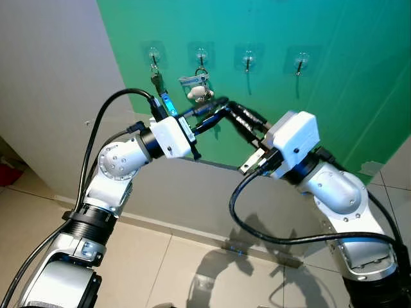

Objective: Hang keys on a hook

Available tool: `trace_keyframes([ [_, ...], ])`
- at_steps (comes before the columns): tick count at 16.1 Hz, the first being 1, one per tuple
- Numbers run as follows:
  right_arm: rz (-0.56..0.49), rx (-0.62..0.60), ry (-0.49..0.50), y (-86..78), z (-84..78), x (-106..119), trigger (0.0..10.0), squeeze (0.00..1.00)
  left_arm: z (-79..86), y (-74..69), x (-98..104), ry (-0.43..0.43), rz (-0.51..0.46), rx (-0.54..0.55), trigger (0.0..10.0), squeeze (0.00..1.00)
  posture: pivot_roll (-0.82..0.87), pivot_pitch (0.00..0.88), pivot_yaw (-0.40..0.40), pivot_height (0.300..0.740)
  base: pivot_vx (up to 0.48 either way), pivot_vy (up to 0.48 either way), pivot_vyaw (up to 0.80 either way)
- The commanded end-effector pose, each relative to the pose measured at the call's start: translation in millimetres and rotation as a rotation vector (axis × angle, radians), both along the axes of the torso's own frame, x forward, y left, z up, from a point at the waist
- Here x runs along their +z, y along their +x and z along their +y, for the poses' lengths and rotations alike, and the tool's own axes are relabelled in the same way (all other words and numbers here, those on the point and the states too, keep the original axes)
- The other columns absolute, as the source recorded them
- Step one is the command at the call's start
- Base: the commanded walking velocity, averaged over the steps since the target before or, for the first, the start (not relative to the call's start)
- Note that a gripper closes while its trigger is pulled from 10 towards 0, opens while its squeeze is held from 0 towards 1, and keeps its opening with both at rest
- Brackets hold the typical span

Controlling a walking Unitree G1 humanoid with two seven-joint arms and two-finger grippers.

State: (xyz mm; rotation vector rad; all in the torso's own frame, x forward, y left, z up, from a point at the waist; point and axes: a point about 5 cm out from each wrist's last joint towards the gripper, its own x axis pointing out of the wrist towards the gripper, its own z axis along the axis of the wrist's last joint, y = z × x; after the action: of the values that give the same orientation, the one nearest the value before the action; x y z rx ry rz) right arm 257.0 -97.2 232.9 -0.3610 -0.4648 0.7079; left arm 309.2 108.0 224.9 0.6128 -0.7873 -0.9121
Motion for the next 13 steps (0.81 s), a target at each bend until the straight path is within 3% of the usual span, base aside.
trace_keyframes([
  [1,-0.030,-0.021,0.015,1.8,-6.8,6,0.0,0.00,5.0,-1.3,-2,-0.004,0.011,0.019,10.0,1.00,0.01,0.000,0.072,0.740,0.000,0.000,0.00],
  [6,-0.030,-0.032,-0.031,6.6,-13.9,6,0.0,0.00,6.6,-4.9,-11,0.026,0.046,0.037,10.0,1.00,0.01,0.000,0.062,0.740,0.000,0.000,0.00],
  [7,-0.018,-0.030,-0.061,7.8,-16.0,5,0.0,0.00,7.7,-4.7,-14,0.042,0.053,0.053,10.0,1.00,0.01,0.000,0.062,0.740,0.000,0.000,0.00],
  [8,0.043,-0.035,-0.165,11.1,-21.1,-6,0.0,0.00,9.6,-5.6,-20,0.069,0.074,0.071,10.0,1.00,0.00,0.000,0.057,0.740,0.000,0.000,0.00],
  [9,0.139,-0.067,-0.288,15.2,-29.6,-25,0.0,0.00,11.0,-8.1,-28,0.088,0.116,0.077,10.0,0.77,0.00,0.000,0.057,0.740,0.000,0.000,0.00],
  [10,0.230,-0.098,-0.388,16.6,-39.7,-43,0.0,0.00,11.5,-13.5,-37,0.105,0.153,0.072,10.0,0.00,0.00,0.000,0.049,0.740,0.000,0.000,0.00],
  [11,0.244,-0.114,-0.463,15.4,-47.2,-53,0.0,0.00,12.6,-18.8,-43,0.106,0.176,0.077,10.0,0.00,0.01,0.000,0.042,0.740,0.000,0.000,0.00],
  [12,0.243,-0.128,-0.465,15.7,-50.0,-54,0.0,0.00,14.0,-21.2,-45,0.097,0.184,0.087,10.0,0.00,0.01,0.000,0.042,0.740,0.000,0.000,0.00],
  [13,0.207,-0.179,-0.370,20.5,-53.4,-42,0.0,0.00,18.3,-27.4,-48,0.063,0.201,0.116,10.0,0.00,0.01,0.000,0.035,0.740,0.000,0.000,0.00],
])
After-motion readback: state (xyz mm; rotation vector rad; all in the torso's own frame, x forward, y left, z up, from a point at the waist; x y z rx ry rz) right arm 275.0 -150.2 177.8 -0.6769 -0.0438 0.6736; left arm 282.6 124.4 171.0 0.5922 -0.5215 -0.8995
